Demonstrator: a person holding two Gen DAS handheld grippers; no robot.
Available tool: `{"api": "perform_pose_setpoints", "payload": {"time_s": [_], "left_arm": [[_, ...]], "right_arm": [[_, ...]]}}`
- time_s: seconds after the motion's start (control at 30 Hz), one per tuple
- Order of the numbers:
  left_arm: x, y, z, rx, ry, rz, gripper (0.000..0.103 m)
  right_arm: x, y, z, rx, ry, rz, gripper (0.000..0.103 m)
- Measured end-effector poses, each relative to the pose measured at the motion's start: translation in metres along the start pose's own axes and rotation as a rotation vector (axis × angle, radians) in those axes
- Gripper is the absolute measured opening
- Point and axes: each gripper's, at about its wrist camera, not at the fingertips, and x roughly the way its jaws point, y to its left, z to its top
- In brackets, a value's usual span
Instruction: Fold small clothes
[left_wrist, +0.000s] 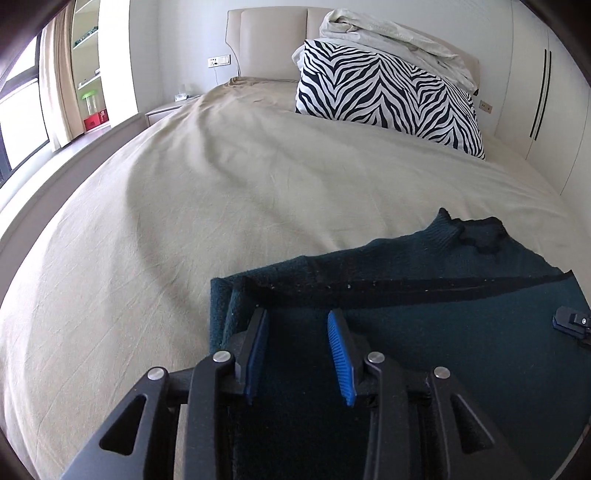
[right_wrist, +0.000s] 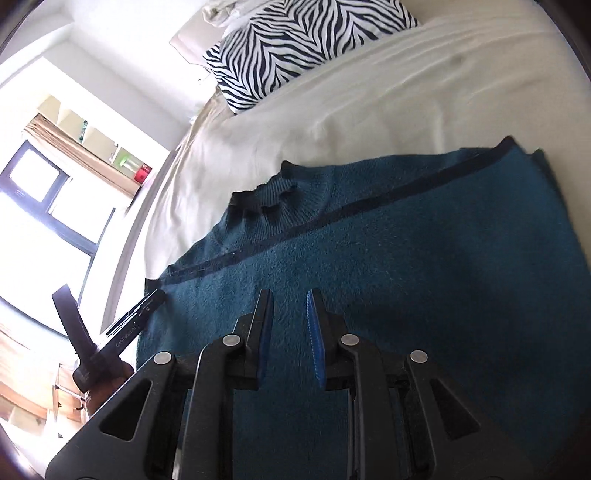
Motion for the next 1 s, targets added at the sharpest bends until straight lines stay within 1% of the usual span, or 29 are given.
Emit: {"api": "perform_pose_setpoints", "payload": {"time_s": [0.03, 0.07, 0.1, 0.13, 0.2, 0.23, 0.33, 0.4, 0.43, 0.47, 0.53, 0.57, 0.63, 0.7, 0.77, 0.83, 0.87, 0.9, 0.93, 0.97, 1.0], "left_arm": [[0.002, 0.005, 0.0, -0.01, -0.007, -0.022, 0.041], [0.002, 0.009, 0.001, -0.022, -0.012, -0.039, 0.041], [0.003, 0.011, 0.0, -0.031, -0.019, -0.049, 0.041], [0.003, 0.013, -0.001, -0.034, -0.025, -0.056, 0.041], [0.005, 0.014, -0.002, -0.039, -0.031, -0.068, 0.041], [0.007, 0.015, -0.001, -0.043, -0.03, -0.074, 0.042], [0.008, 0.016, -0.002, -0.053, -0.025, -0.093, 0.042], [0.011, 0.017, -0.001, -0.056, -0.024, -0.1, 0.043], [0.012, 0.016, -0.001, -0.053, -0.024, -0.096, 0.044], [0.012, 0.014, -0.001, -0.045, -0.025, -0.088, 0.044], [0.013, 0.009, -0.003, -0.025, -0.031, -0.066, 0.045], [0.013, 0.008, -0.003, -0.018, -0.034, -0.056, 0.045], [0.012, 0.007, -0.004, -0.013, -0.037, -0.048, 0.046], [0.012, 0.007, -0.005, -0.013, -0.039, -0.046, 0.046], [0.012, 0.006, -0.005, -0.01, -0.04, -0.041, 0.046], [0.012, 0.003, -0.005, 0.001, -0.042, -0.026, 0.046], [0.012, 0.002, -0.005, 0.008, -0.043, -0.016, 0.046], [0.012, 0.001, -0.006, 0.014, -0.044, -0.01, 0.046], [0.012, 0.0, -0.006, 0.016, -0.046, -0.007, 0.046], [0.011, 0.0, -0.006, 0.017, -0.046, -0.005, 0.046], [0.012, 0.0, -0.006, 0.017, -0.046, -0.006, 0.046]], "right_arm": [[0.013, -0.006, 0.005, 0.018, 0.004, -0.01, 0.018], [0.019, -0.013, 0.01, 0.029, -0.013, -0.005, 0.017], [0.022, -0.02, 0.014, 0.035, -0.041, 0.015, 0.013], [0.022, -0.032, 0.018, 0.059, -0.062, 0.042, 0.011], [0.017, -0.055, 0.021, 0.152, -0.102, 0.104, 0.01], [0.012, -0.069, 0.025, 0.185, -0.13, 0.109, 0.01], [-0.009, -0.103, 0.03, 0.259, -0.234, 0.028, 0.008], [-0.025, -0.123, 0.031, 0.334, -0.284, 0.024, 0.007], [-0.034, -0.129, 0.031, 0.363, -0.311, -0.035, 0.007], [-0.043, -0.134, 0.03, 0.385, -0.337, -0.073, 0.007], [-0.058, -0.136, 0.024, 0.415, -0.353, -0.098, 0.012], [-0.065, -0.13, 0.019, 0.408, -0.349, -0.082, 0.013], [-0.068, -0.103, 0.007, 0.331, -0.312, 0.001, 0.013], [-0.062, -0.06, -0.009, 0.208, -0.241, 0.079, 0.013], [-0.041, -0.015, -0.032, 0.093, -0.14, 0.166, 0.013], [-0.01, 0.019, -0.059, 0.02, -0.004, 0.237, 0.013], [0.005, 0.029, -0.071, 0.002, 0.064, 0.257, 0.013], [0.018, 0.035, -0.083, -0.01, 0.113, 0.265, 0.013], [0.028, 0.036, -0.093, -0.016, 0.147, 0.255, 0.013], [0.035, 0.032, -0.099, -0.015, 0.165, 0.243, 0.013], [0.034, 0.025, -0.102, 0.002, 0.153, 0.268, 0.012]]}}
